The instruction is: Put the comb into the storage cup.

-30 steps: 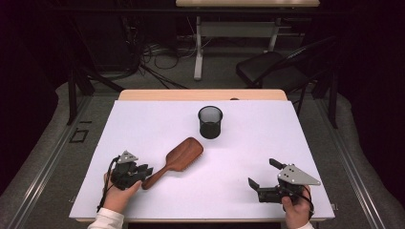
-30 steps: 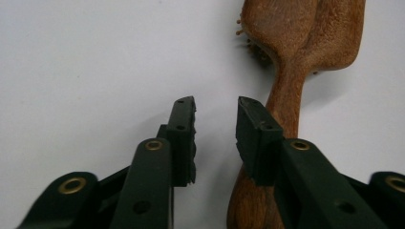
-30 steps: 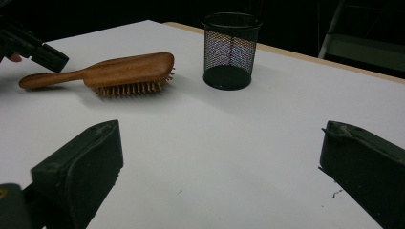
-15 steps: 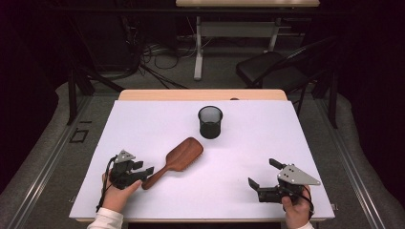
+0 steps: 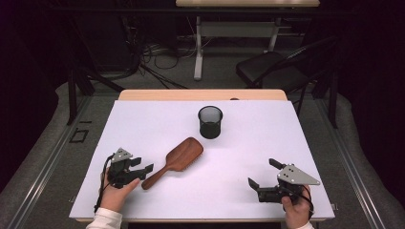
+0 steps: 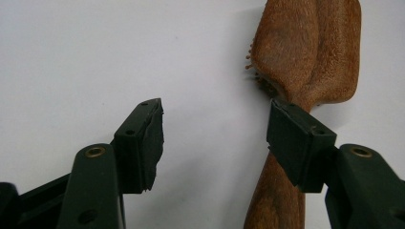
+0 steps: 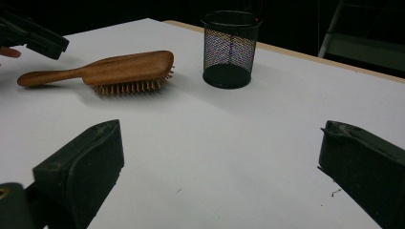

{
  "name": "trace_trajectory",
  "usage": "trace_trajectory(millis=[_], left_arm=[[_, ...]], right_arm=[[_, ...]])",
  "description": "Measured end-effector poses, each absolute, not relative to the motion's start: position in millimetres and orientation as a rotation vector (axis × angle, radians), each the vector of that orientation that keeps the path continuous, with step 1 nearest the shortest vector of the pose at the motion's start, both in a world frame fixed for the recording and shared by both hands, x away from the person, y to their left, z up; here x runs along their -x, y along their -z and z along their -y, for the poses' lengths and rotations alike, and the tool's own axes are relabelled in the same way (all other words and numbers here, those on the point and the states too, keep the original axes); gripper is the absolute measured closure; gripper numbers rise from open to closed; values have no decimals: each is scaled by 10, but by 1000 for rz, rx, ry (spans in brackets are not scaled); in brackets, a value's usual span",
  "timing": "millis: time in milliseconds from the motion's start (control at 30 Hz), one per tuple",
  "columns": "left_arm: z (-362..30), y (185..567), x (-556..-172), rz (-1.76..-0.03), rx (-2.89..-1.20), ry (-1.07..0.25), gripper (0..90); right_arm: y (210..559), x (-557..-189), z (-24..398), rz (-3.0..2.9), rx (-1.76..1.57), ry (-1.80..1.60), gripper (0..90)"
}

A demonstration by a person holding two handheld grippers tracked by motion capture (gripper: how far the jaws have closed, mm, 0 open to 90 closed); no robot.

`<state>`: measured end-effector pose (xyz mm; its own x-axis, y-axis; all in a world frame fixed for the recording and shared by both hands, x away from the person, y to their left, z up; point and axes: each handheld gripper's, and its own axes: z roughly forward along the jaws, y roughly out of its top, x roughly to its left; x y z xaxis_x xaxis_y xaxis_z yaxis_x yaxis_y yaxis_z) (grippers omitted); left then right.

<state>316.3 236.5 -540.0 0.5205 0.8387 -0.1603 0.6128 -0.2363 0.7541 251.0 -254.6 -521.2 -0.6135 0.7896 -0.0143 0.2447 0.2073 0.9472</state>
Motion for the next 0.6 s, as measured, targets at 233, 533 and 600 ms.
trace_trajectory(millis=[233,533,600], left_arm=[[-2348,5370,-3159,-1195,-1949,-343,280],[-2350,5362,-3181,-1230,-1931,-306,63],[-2354,5362,-3183,-1223,-1929,-301,3]], right_arm=[[5214,-2513,2543,-1981,-957,-1410,11],[5219,-2513,2533,-1988,-962,-1413,11],[5220,-2515,2533,-1989,-961,-1410,11]])
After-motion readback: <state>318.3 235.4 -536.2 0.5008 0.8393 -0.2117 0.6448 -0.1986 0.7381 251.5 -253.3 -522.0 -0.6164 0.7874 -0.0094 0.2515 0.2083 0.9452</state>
